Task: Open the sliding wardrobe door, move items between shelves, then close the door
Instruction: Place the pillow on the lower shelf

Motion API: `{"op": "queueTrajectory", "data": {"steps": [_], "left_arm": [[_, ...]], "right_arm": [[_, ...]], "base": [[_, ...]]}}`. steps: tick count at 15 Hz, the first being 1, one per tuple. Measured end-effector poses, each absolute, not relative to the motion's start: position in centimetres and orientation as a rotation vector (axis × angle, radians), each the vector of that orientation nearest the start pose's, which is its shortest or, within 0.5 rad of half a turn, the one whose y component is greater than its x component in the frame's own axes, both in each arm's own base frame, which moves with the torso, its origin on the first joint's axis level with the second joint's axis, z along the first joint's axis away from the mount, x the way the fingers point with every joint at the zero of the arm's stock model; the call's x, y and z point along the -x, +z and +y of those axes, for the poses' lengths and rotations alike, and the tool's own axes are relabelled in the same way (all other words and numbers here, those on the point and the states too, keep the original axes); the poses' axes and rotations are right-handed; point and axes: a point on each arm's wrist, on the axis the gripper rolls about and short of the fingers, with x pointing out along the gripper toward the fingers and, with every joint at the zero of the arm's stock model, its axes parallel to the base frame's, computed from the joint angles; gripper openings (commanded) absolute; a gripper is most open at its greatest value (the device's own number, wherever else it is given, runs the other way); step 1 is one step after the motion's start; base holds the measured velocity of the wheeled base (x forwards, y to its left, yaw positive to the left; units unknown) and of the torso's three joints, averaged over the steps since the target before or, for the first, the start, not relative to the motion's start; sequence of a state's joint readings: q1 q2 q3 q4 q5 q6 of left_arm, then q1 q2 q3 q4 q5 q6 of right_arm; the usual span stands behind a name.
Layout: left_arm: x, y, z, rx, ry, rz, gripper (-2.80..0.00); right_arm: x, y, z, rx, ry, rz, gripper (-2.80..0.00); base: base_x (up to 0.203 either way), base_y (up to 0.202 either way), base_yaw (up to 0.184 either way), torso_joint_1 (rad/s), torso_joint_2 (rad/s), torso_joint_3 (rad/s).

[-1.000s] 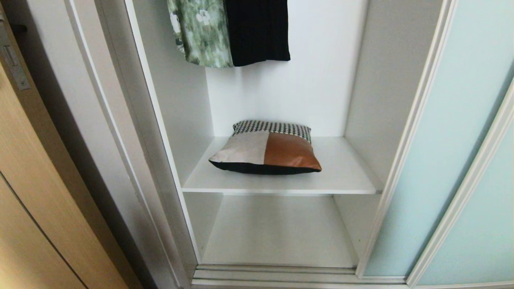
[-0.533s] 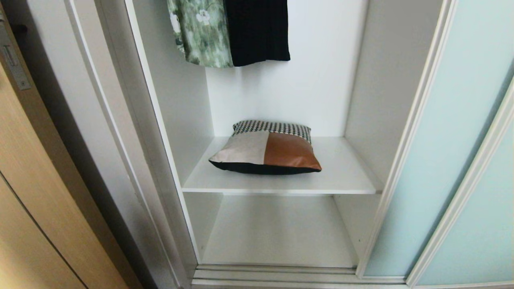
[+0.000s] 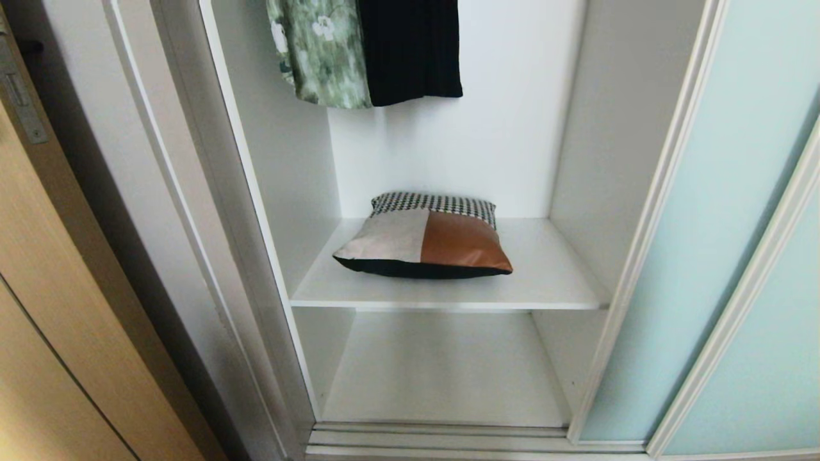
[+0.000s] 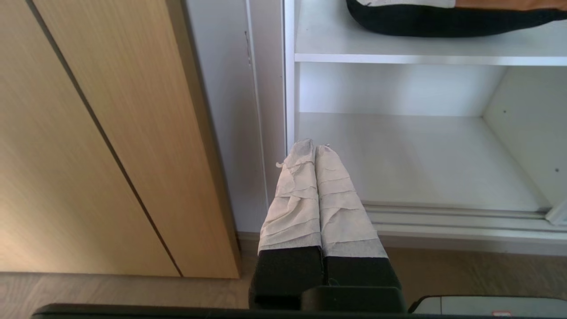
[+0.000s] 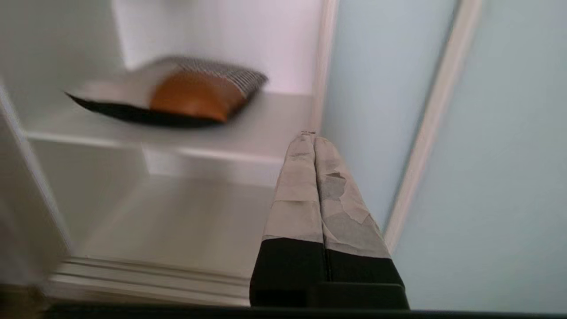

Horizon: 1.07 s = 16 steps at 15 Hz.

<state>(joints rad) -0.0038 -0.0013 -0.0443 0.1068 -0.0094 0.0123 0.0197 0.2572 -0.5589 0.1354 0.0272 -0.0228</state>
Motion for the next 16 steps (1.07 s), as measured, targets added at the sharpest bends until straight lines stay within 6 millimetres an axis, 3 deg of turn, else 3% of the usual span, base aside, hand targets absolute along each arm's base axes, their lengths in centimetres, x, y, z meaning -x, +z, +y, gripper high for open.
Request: {"op": "queueTrajectory", "data": {"steps": [2, 4, 8, 12, 16], "left_arm": [[2.7, 7.7, 0.0, -0.013, -0.015, 0.061, -2.8], [2.7, 7.7, 0.0, -0.013, -0.014, 0.061, -2.8], [2.7, 7.7, 0.0, -0.013, -0.014, 0.061, -2.8], [2.7, 7.7, 0.0, -0.012, -0.014, 0.061, -2.8], [2.7, 7.7, 0.0, -0.012, -0.014, 0.061, -2.8]], "right_arm": [[2.8, 26.2, 0.1, 0.009, 0.117, -0.125, -2.8], [0.0, 29.3, 0.4, -0.002, 0.213, -0.047, -2.8], [-8.8, 33.0, 1.6, -0.103, 0.389, 0.153, -2.8], [-18.1, 31.8, 6.3, -0.164, 0.586, 0.368, -2.8], [-25.6, 27.9, 11.5, -0.257, 0.638, 0.502, -2.8]], "base": [[0.0, 0.0, 0.0, 0.0, 0.0, 0.0], [0.0, 0.0, 0.0, 0.0, 0.0, 0.0], [0.0, 0.0, 0.0, 0.0, 0.0, 0.0], [0.0, 0.0, 0.0, 0.0, 0.0, 0.0], [0.0, 0.0, 0.0, 0.0, 0.0, 0.0]]}}
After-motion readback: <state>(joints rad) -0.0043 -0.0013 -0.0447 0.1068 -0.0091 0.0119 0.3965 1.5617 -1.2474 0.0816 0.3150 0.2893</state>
